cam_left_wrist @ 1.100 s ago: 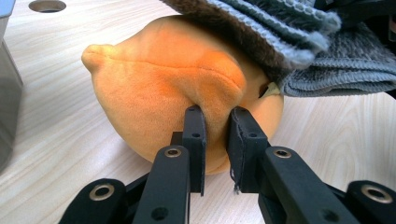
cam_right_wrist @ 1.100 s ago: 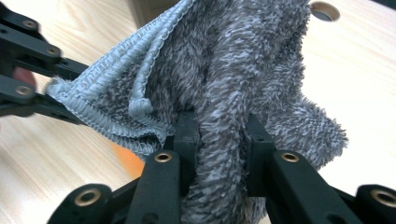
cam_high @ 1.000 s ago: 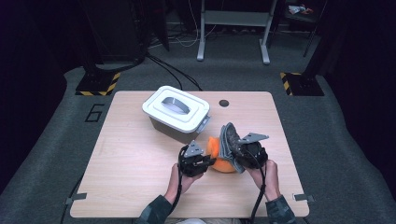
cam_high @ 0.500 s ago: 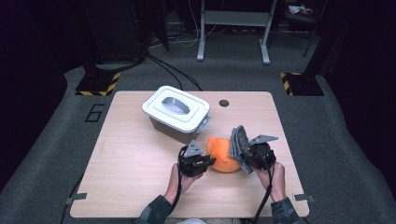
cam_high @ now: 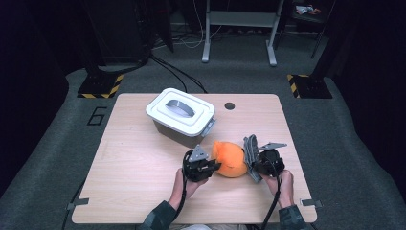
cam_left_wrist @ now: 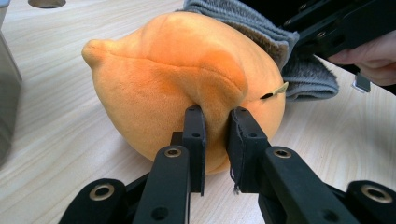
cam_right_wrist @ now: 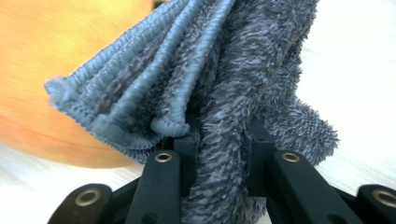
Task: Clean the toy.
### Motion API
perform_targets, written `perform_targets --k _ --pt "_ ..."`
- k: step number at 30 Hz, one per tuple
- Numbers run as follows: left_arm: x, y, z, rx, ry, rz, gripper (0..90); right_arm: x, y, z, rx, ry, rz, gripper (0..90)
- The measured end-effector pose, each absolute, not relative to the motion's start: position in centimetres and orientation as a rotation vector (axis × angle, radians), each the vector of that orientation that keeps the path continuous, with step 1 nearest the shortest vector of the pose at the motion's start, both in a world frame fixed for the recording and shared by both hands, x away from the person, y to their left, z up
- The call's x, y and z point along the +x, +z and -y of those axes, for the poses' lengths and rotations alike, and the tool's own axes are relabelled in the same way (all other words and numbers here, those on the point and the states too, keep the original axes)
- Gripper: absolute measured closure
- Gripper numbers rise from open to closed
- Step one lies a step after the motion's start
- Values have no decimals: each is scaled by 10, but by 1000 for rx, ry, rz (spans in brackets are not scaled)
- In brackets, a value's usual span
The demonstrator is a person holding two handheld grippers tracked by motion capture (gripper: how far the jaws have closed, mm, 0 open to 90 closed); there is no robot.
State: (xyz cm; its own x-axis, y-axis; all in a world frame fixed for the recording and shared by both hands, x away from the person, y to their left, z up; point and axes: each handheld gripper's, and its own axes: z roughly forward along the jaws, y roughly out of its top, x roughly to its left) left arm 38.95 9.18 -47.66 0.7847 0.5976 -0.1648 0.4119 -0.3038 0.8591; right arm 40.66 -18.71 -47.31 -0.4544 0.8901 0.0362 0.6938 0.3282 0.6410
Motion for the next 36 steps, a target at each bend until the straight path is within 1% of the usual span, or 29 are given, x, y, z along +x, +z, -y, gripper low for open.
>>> perform_targets --k 8,13,18,22,24,27,30,36 --pt "390 -477 -94 1939 220 -771 779 413 -500 189 1469 782 -2322 720" --pt "391 -477 -96 1936 223 -772 779 411 -486 194 1449 756 -2293 721" --pt "391 -477 -96 1936 224 -772 779 399 -453 199 1401 836 -2216 720" --pt "391 -477 -96 1937 224 -772 779 388 -425 189 1312 926 -2197 720" --pt "391 -476 -97 1943 219 -768 778 385 -416 179 1260 948 -2214 720" --pt "392 -476 -97 1942 219 -768 777 386 -415 163 1217 944 -2268 720" --pt "392 -477 -97 1946 218 -764 775 391 -425 151 1197 905 -2313 720" --pt "393 -477 -98 1950 215 -757 751 395 -433 151 1212 913 -2313 722"
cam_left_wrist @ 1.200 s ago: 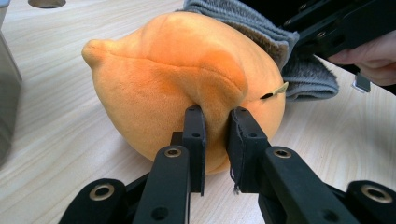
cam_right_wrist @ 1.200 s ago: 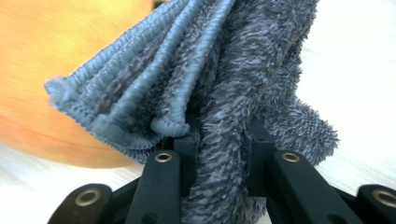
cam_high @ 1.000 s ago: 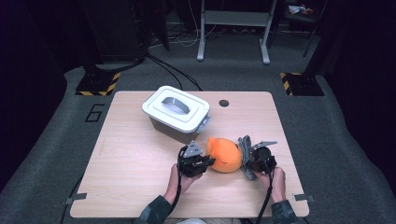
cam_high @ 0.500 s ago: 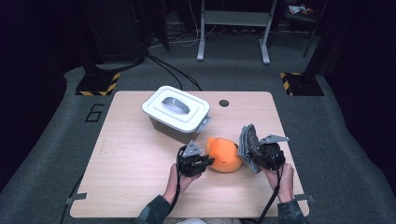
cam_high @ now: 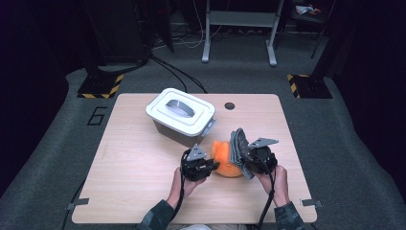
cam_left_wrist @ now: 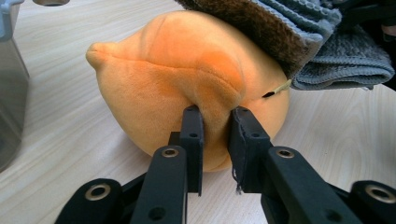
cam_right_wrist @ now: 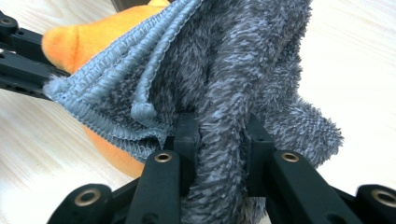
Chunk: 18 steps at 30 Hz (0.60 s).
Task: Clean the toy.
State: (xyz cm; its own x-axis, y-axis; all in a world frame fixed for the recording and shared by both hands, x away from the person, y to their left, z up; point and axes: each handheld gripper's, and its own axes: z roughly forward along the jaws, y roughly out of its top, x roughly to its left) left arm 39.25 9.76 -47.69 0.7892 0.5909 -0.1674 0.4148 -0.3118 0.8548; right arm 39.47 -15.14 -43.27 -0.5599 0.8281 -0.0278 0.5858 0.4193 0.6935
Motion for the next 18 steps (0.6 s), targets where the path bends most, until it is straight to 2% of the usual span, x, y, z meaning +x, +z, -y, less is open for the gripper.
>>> perform_targets --k 2,7,10,14,17,18 --pt "393 -476 -98 1948 219 -752 706 395 -434 151 1225 907 -2311 722" --pt "393 -473 -100 1980 285 -750 505 400 -436 155 1238 920 -2307 722" --pt "393 -475 -100 1987 304 -753 425 401 -437 155 1259 924 -2301 722" --pt "391 -480 -96 2020 319 -733 392 404 -437 156 1253 926 -2308 722" --pt "391 -483 -91 2037 333 -719 401 405 -437 156 1248 926 -2309 722" --pt "391 -483 -89 2040 333 -708 429 405 -437 156 1247 931 -2310 722"
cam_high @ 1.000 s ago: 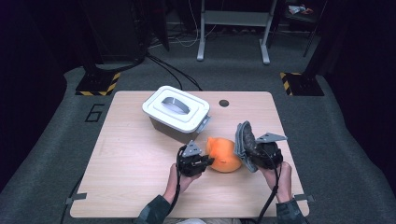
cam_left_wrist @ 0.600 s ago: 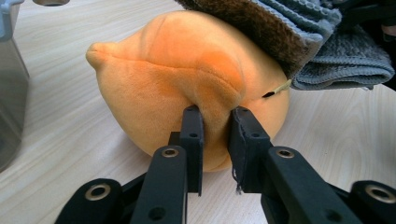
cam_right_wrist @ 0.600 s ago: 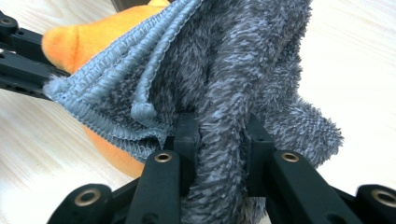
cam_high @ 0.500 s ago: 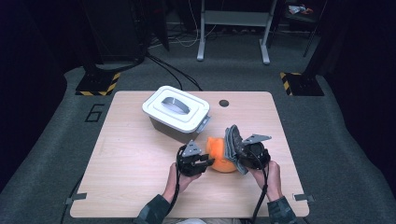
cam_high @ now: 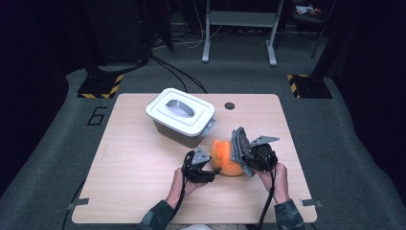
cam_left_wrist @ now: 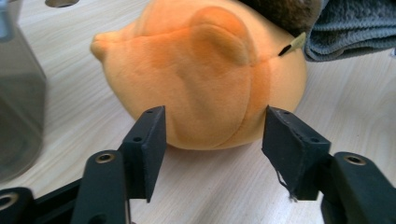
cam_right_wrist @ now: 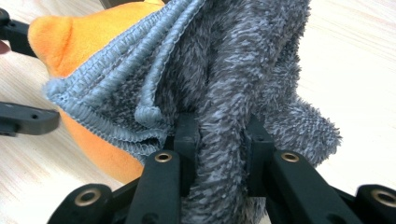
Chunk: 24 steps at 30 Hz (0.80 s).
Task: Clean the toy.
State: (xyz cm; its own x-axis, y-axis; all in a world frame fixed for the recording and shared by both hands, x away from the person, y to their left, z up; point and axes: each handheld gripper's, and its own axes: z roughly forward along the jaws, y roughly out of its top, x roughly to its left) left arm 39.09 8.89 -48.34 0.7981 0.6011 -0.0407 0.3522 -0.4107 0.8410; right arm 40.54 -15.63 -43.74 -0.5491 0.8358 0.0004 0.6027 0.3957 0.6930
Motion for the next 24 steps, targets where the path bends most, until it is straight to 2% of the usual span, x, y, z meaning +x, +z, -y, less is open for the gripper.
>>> perform_targets --k 6,11,16,18,24 --pt "388 -485 -79 2070 405 -664 617 406 -440 158 1250 936 -2300 723" --pt "390 -485 -80 2064 390 -690 758 405 -440 158 1257 950 -2290 723" --pt "392 -484 -82 2041 360 -707 805 403 -437 159 1249 963 -2272 722" --pt "394 -482 -84 2032 306 -720 806 402 -435 162 1225 967 -2270 722" --pt "396 -478 -86 2001 259 -755 812 394 -425 160 1213 987 -2253 721"
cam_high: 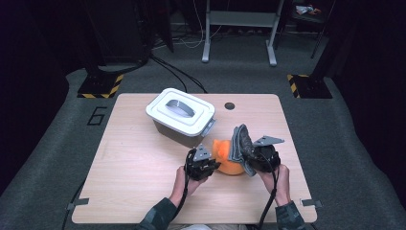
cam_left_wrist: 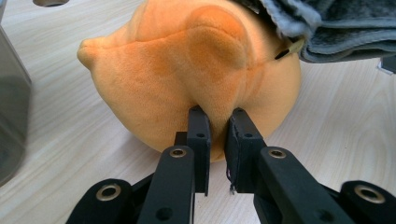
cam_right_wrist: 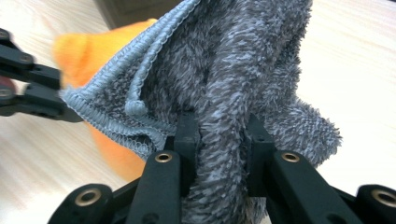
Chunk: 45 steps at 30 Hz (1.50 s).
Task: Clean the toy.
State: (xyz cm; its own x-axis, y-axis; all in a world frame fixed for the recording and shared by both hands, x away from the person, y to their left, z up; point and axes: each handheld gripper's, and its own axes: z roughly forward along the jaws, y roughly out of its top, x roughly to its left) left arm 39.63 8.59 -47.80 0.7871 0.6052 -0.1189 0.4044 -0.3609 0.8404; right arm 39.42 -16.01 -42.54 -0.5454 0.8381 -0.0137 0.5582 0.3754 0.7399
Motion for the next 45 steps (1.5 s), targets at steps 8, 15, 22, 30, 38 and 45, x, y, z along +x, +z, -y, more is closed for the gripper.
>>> perform_targets --k 8,15,22,30,38,45 --pt "392 -468 -85 1961 191 -773 816 378 -409 144 1124 1033 -2273 721" --pt "391 -468 -84 1971 188 -772 812 377 -412 128 1080 992 -2304 721" --pt "393 -471 -85 1982 208 -782 807 381 -418 125 1096 976 -2301 721" --pt "393 -473 -85 1978 208 -786 805 384 -422 133 1123 976 -2297 720" --pt "395 -476 -86 1968 205 -800 805 388 -429 146 1182 955 -2288 719" --pt "394 -477 -86 1976 215 -799 805 392 -435 156 1223 943 -2278 719"
